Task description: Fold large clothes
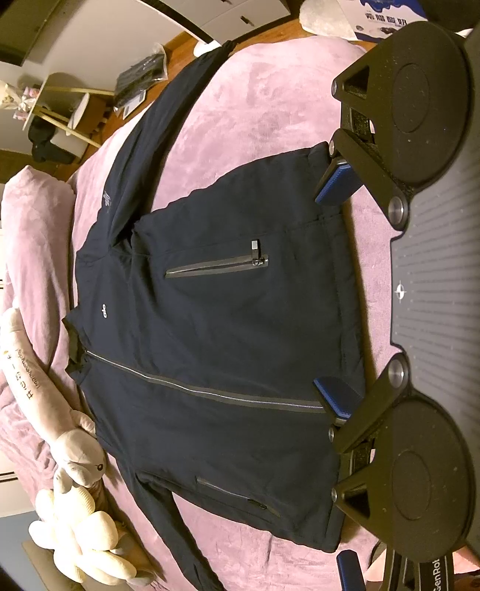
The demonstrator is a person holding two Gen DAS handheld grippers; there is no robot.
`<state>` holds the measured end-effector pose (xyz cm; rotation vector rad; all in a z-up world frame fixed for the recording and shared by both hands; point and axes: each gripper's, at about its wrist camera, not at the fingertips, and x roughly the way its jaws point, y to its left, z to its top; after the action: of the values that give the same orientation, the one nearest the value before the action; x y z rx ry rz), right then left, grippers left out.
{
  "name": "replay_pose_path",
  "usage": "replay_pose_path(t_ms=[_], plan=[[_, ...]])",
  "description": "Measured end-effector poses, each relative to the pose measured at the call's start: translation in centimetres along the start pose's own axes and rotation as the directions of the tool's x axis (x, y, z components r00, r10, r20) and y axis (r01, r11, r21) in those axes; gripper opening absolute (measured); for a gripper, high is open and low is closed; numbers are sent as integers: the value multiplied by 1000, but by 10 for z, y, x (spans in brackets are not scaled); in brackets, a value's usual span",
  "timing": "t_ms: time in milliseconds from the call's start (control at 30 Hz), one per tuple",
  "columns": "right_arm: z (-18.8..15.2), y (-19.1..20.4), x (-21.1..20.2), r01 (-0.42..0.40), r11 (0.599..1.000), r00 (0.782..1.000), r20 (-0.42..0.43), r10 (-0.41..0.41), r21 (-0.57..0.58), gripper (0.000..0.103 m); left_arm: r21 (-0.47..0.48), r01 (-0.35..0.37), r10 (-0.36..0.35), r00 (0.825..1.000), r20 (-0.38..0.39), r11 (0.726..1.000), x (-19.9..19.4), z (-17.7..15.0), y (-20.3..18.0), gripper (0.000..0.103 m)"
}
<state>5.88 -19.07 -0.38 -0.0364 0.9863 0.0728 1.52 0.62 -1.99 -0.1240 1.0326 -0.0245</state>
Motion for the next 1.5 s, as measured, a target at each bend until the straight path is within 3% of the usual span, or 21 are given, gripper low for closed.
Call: replay_pose_path(t_ms=[667,1033,1200,1267,1333,1400,1500], plan=[[0,-3,9,-24,1000,999,-23,25,5,99,-25,19,-19,999,-31,1000,9,2,5,103],[1,-12,22,-93,995,995,-36,94,35,99,-40,37,-39,997,-62,998,23,8,6,103],[11,-43,33,-220,968,975,52,215,118,99,-73,82,-85,996,-39,994,33,16,13,103],[16,-67,35,-272,944,956,164,244,185,99,-88,101,-103,994,-22,991,38,22,17,103],[20,-96,37,-316,919,919,315,235,237,99,-92,107,-109,994,-12,990,44,31,20,103],[24,-126,44,-353,898,867,452,208,263,99,-103,110,-111,994,-5,989,54,42,22,103],[41,-174,71,-340,861,872,469,139,378,99,-121,89,-88,996,13,989,71,59,24,103]])
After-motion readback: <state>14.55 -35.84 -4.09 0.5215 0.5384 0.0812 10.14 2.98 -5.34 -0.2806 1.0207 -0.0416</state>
